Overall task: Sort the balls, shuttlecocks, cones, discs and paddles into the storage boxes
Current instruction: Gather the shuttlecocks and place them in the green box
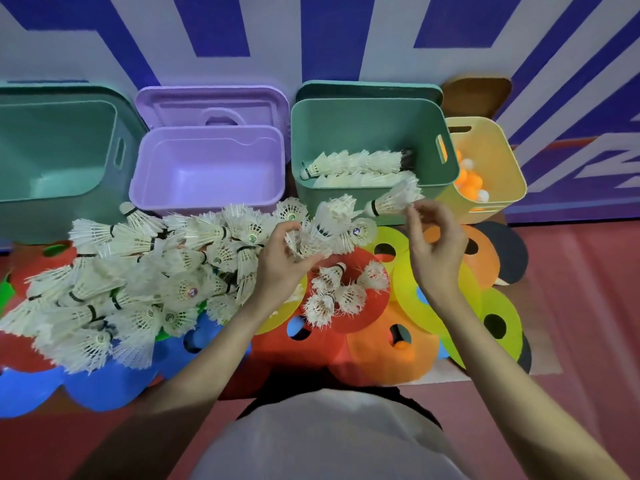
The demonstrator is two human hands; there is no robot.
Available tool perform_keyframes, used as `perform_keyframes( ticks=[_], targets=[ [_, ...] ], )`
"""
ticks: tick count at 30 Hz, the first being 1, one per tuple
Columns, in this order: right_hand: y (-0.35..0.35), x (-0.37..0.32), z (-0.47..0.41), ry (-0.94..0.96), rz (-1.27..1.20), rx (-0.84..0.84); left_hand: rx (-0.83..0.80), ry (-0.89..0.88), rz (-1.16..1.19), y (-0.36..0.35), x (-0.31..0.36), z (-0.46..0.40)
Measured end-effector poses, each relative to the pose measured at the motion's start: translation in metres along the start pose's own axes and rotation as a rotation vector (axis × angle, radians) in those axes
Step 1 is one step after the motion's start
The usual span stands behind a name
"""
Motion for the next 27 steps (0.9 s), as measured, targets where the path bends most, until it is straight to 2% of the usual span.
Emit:
perform_keyframes(
  ticks=[10, 15, 23, 27],
  targets=[
    [-0.006, -0.001, -0.03, 0.049, -0.048, 0.092, 0.044, 0.041, -0.025, 0.003, 0.003, -0.025],
    [-0.019, -0.006, -0.05, 0.088, -0.041, -0.001, 0.037, 0.042, -0.04, 0.001, 0.01, -0.039],
    [-0.05, -0.007, -0.086, -0.015, -0.102, -0.219, -0.056, -0.08, -0.08, -0.005, 0.039, -0.08],
    [-0.058, -0.001, -0.115, -0.059, -0.166, -0.236, -0.073, -0.108, -0.149, -0.006, 0.047, -0.12]
  ],
)
Point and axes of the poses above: each hand's wrist, its own z-axis away from the middle knuckle, its own y-axis out of the back of the hand, x = y × z, the point moved 8 cm from there along -z, towards the middle knuckle, and after that the axes turned 11 degrees about -y, right-handed, at the moved point
